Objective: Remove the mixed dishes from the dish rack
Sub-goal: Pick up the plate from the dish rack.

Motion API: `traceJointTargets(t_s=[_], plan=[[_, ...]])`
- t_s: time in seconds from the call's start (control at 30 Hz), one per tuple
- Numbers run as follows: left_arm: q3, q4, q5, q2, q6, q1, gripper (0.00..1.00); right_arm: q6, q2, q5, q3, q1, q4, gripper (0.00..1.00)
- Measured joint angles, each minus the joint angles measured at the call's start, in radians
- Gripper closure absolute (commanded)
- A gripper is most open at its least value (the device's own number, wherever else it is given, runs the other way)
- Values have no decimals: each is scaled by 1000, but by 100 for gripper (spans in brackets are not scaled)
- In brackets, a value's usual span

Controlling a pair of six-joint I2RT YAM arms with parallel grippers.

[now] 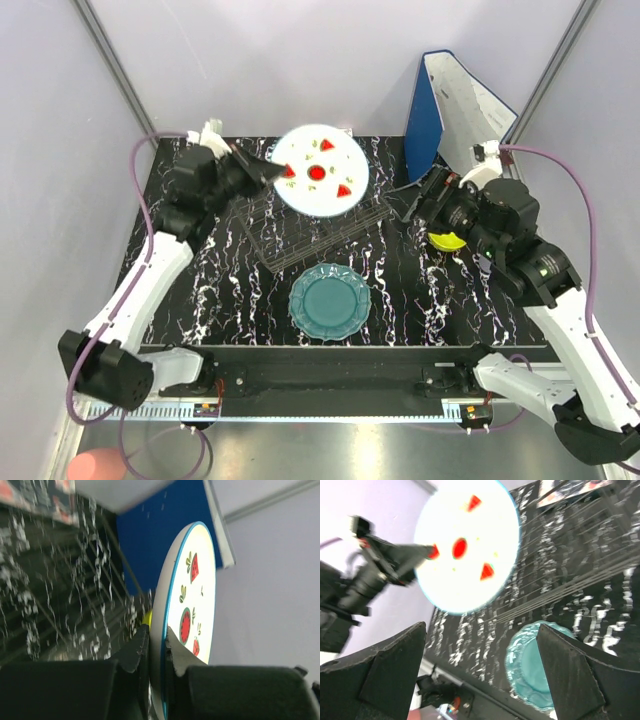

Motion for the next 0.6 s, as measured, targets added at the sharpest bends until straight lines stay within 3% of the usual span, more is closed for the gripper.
traceJointTargets(t_s=[0.2, 0.6], plan=[[-53, -96, 40, -80, -19, -23, 100, 42, 87, -85, 18, 0, 39, 1], [-64, -74, 49, -159, -20, -84, 100, 89, 175, -160, 2, 0, 110, 0]])
